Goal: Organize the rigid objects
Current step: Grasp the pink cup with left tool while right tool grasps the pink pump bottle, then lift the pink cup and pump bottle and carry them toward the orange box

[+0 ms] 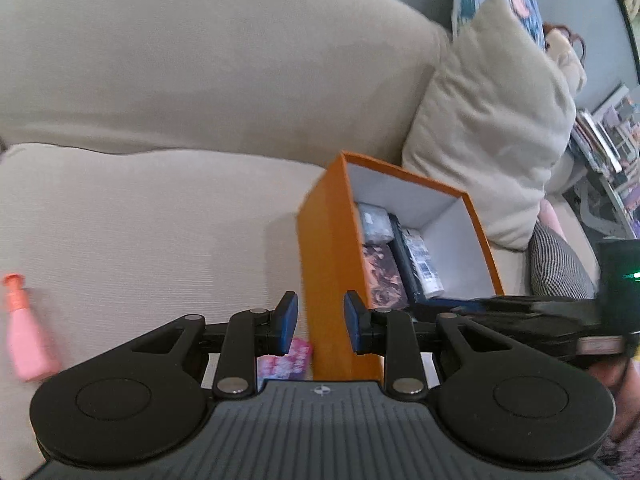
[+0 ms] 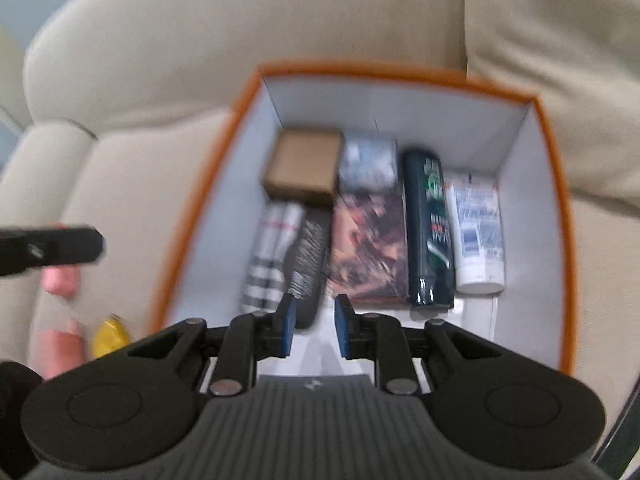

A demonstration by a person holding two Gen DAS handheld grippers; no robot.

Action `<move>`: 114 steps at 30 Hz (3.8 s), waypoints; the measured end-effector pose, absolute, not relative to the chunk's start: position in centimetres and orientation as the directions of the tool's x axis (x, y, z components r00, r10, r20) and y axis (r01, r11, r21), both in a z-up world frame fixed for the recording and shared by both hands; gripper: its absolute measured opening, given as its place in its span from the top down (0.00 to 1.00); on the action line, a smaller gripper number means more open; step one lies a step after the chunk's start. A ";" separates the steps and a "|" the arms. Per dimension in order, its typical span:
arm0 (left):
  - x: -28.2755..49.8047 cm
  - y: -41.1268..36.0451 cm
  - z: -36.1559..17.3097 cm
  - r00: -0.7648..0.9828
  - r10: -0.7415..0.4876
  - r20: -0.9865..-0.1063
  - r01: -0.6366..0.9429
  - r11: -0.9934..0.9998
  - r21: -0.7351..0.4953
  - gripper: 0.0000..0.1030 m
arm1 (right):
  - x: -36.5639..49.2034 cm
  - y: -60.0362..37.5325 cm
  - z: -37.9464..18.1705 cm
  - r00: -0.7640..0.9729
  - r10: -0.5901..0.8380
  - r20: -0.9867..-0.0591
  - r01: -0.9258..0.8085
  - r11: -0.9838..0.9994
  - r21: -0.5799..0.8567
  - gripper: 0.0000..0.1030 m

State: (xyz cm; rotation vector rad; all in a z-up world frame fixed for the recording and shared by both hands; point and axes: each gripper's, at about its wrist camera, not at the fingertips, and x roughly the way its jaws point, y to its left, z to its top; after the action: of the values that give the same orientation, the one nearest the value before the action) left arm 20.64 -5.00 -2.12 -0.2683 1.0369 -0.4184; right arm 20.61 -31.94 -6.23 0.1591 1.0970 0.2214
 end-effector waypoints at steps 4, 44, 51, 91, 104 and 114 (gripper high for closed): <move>18.9 -2.0 -1.0 0.484 -0.400 -0.778 0.171 0.916 -0.364 0.69 | 19.0 -30.2 -2.4 0.521 0.300 -0.799 -0.118 0.953 0.280 0.77; 15.1 9.5 -11.5 0.299 -0.179 -0.937 -0.202 0.948 -0.245 0.41 | 18.0 -9.1 -12.2 0.341 0.328 -0.881 -0.239 0.937 0.256 0.69; 14.4 14.9 -8.1 0.485 -0.094 -0.869 -0.253 0.937 -0.242 0.41 | 20.4 -5.3 -10.8 0.373 0.400 -0.837 -0.329 0.900 0.284 0.69; 13.9 15.1 -7.4 0.537 -0.121 -0.835 -0.201 0.943 -0.266 0.41 | 22.2 -0.5 -10.3 0.364 0.458 -0.811 -0.443 0.851 0.282 0.74; 14.9 0.2 0.4 0.572 -0.433 -0.697 0.206 0.898 -0.390 0.41 | 15.6 -17.1 0.5 0.642 0.353 -0.680 -0.283 0.934 0.217 0.74; 18.7 -14.9 -2.5 0.352 -0.604 -0.715 0.505 0.765 -0.399 0.41 | 14.7 -33.0 -2.1 0.585 0.132 -0.800 -0.110 0.990 0.083 0.74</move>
State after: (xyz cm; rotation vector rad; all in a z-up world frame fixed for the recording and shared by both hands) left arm 18.74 -14.88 -2.50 -0.1153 0.9754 -0.7199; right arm 14.72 -33.01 -2.10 0.0259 0.9348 0.1414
